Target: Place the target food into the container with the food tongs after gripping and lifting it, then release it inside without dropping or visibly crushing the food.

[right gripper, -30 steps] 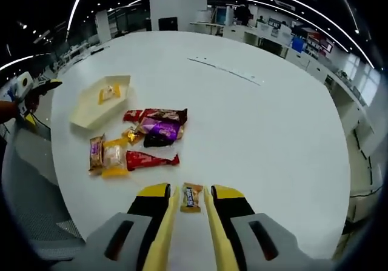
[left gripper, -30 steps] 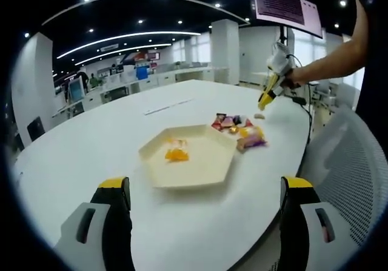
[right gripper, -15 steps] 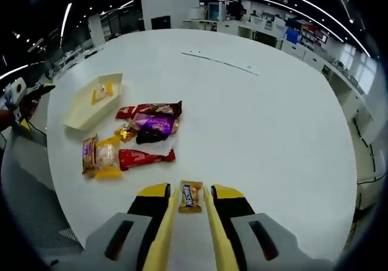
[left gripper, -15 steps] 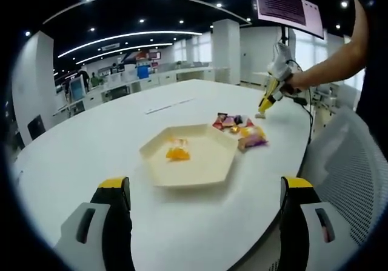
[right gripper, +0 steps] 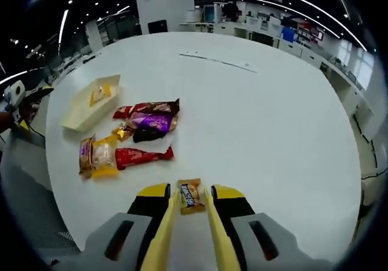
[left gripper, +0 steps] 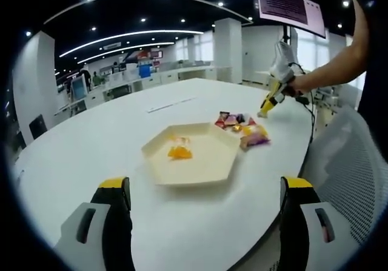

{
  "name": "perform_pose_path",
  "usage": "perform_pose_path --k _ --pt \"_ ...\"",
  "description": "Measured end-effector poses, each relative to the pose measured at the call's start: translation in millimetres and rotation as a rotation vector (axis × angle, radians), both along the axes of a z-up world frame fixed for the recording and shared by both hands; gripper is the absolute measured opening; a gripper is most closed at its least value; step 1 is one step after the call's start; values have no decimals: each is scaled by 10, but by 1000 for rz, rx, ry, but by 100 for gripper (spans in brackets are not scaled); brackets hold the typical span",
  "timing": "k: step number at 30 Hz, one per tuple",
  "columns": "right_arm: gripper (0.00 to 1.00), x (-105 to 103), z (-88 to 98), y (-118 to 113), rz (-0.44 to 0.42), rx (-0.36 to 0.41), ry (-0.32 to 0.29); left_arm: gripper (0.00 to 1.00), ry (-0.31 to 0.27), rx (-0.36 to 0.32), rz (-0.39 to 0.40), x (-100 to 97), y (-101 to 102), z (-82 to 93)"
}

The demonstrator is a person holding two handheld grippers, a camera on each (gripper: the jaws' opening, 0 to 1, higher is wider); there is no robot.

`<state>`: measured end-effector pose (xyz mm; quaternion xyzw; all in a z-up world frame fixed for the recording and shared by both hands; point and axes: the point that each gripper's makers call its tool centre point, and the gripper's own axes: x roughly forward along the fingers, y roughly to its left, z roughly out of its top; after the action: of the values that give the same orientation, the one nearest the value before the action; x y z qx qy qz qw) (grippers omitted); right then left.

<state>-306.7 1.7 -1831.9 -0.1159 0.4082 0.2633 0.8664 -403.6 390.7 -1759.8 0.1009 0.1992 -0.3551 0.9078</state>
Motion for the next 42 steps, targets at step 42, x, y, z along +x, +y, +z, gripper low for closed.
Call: perform_pose_path --k 42 --pt "21 175 244 -20 -30 -35 33 99 10 4 -39 -47 -59 -31"
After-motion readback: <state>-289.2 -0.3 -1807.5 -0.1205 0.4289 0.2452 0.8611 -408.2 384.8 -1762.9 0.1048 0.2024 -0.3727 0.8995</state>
